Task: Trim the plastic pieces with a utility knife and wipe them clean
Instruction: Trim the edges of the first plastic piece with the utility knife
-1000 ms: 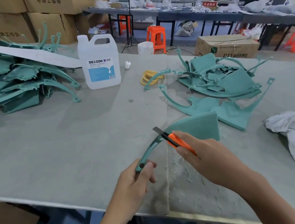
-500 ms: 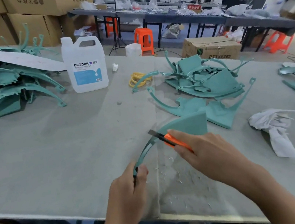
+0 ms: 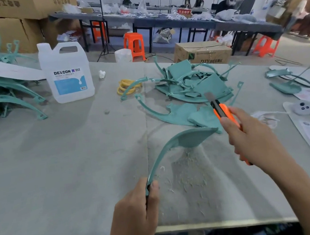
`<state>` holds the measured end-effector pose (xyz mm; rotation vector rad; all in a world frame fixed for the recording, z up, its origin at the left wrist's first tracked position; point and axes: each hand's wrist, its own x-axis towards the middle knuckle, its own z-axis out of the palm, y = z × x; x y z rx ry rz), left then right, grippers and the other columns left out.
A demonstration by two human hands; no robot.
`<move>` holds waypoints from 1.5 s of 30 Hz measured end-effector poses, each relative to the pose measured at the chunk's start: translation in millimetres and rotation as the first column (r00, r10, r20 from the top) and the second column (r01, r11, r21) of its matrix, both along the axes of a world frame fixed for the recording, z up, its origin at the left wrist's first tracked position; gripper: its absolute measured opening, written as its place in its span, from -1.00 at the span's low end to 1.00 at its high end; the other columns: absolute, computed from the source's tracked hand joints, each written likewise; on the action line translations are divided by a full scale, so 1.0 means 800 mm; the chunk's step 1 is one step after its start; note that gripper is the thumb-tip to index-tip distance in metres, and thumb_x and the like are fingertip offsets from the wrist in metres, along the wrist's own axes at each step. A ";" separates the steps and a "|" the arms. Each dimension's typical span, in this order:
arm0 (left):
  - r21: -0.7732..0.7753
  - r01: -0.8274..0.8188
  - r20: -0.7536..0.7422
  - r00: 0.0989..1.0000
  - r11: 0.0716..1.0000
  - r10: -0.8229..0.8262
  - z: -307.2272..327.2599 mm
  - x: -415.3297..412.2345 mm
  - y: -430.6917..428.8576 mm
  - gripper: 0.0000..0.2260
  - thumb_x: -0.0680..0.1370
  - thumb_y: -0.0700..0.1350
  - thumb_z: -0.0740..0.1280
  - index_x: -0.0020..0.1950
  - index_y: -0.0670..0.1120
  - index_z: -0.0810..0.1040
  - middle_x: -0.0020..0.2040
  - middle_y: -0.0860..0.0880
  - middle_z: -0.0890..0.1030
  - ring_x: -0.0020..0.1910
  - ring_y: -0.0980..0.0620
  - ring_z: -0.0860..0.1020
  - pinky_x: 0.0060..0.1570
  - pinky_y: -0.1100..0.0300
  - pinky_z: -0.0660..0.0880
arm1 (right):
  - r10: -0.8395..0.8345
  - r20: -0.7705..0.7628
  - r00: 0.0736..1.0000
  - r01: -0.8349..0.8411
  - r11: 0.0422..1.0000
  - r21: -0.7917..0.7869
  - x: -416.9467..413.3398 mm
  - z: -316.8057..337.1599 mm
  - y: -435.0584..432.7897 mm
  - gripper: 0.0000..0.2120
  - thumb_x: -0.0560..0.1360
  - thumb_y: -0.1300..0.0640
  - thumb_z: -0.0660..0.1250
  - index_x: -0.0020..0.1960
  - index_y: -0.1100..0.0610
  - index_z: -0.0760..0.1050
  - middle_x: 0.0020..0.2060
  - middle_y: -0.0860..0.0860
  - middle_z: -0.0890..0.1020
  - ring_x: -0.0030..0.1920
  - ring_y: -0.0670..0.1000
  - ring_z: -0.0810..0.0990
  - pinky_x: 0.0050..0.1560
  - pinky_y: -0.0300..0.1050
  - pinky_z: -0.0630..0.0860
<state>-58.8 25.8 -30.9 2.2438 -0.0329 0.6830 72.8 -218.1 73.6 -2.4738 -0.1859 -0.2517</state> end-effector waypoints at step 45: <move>-0.551 0.003 -0.166 0.980 0.835 -0.114 0.001 0.024 -0.023 -0.63 0.61 0.21 0.02 -0.29 0.13 0.42 -0.47 0.09 0.26 -0.48 0.15 0.21 -0.46 0.31 0.20 | -0.019 -0.060 0.998 0.022 0.999 0.043 0.028 -0.090 0.014 -0.78 0.67 -0.17 0.11 0.05 -0.07 0.42 -0.33 -0.08 0.56 -0.29 0.00 0.54 -0.33 -0.07 0.36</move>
